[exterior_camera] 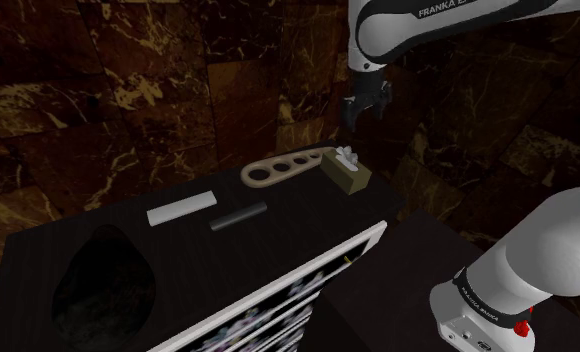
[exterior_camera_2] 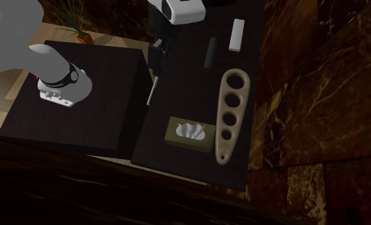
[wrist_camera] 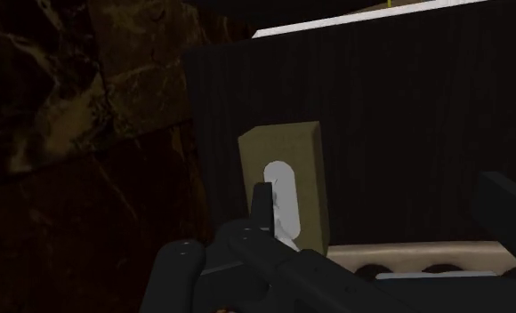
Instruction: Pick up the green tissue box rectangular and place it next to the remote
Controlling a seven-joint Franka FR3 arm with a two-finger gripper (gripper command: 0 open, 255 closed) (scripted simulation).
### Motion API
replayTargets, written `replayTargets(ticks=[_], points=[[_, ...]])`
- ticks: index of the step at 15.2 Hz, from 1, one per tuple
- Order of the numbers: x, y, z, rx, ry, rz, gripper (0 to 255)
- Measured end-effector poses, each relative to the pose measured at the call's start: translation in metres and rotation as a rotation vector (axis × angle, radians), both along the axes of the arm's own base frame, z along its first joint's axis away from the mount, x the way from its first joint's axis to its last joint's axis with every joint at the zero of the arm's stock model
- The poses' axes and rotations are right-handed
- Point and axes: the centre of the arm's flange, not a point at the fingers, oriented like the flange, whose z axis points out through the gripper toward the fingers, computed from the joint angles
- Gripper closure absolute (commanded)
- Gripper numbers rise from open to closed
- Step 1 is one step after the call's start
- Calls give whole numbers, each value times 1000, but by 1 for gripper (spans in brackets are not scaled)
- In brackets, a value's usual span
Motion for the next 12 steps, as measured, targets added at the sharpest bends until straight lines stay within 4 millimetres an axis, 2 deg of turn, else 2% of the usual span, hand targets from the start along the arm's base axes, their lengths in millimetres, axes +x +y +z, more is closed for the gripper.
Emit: replayTargets(ticks=[2, 7, 12], points=[[19, -4, -25, -25, 32, -20, 0], [58, -28, -77, -87, 108, -73, 0], [95, -54, -140, -150, 185, -126, 0]])
